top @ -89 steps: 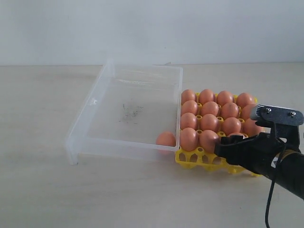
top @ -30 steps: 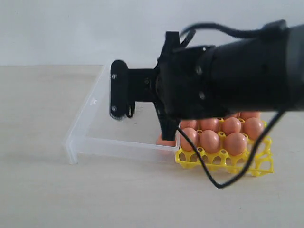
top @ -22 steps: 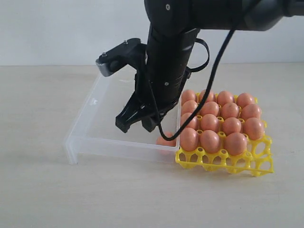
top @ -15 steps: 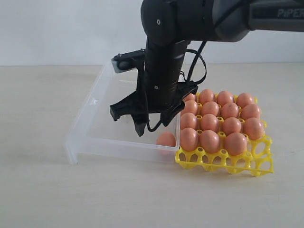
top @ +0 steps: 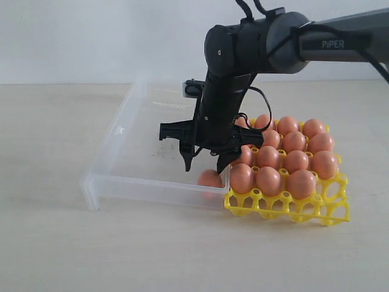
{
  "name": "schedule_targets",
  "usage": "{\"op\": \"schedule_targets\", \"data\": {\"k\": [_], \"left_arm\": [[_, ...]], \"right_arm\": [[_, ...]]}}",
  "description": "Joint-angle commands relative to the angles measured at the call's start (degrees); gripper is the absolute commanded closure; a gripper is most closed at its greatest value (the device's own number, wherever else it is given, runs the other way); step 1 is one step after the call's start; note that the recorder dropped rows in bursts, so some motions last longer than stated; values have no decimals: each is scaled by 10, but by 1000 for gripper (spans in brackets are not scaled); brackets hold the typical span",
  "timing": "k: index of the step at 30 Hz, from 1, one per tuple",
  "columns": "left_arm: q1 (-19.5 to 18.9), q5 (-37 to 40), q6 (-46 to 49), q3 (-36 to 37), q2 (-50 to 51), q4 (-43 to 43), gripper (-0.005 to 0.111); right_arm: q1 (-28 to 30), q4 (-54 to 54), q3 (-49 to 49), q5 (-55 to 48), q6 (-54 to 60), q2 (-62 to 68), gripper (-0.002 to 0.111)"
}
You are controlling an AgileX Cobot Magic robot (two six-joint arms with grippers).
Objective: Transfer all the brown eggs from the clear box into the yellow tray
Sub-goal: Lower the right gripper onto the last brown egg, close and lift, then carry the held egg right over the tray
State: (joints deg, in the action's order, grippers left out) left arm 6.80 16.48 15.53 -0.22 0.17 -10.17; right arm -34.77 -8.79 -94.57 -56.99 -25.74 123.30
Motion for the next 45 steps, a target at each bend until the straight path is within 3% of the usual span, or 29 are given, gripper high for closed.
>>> {"op": "schedule_targets", "data": {"k": [1, 12, 22, 25, 28, 29, 33, 36, 45], "left_arm": [[3, -1, 0, 2, -2, 1, 103], [3, -1, 0, 2, -2, 1, 103], [3, -1, 0, 2, -2, 1, 103], [3, -1, 0, 2, -2, 1, 103], [3, -1, 0, 2, -2, 1, 103], [3, -1, 0, 2, -2, 1, 103], [3, -1, 0, 2, -2, 1, 103], [3, -1, 0, 2, -2, 1, 103], [3, -1, 0, 2, -2, 1, 103]], "right_arm": [[6, 3, -3, -22, -3, 20, 56], [6, -1, -3, -48, 26, 31, 56], [6, 5, -3, -78, 150, 31, 56], [6, 17, -3, -57, 154, 31, 70], [6, 19, -3, -34, 181, 31, 104], [6, 19, -3, -22, 195, 31, 108], [1, 20, -1, 62, 236, 31, 108], [-11, 41, 12, 180, 226, 30, 108], [-19, 48, 163, 648, 157, 0, 108]]}}
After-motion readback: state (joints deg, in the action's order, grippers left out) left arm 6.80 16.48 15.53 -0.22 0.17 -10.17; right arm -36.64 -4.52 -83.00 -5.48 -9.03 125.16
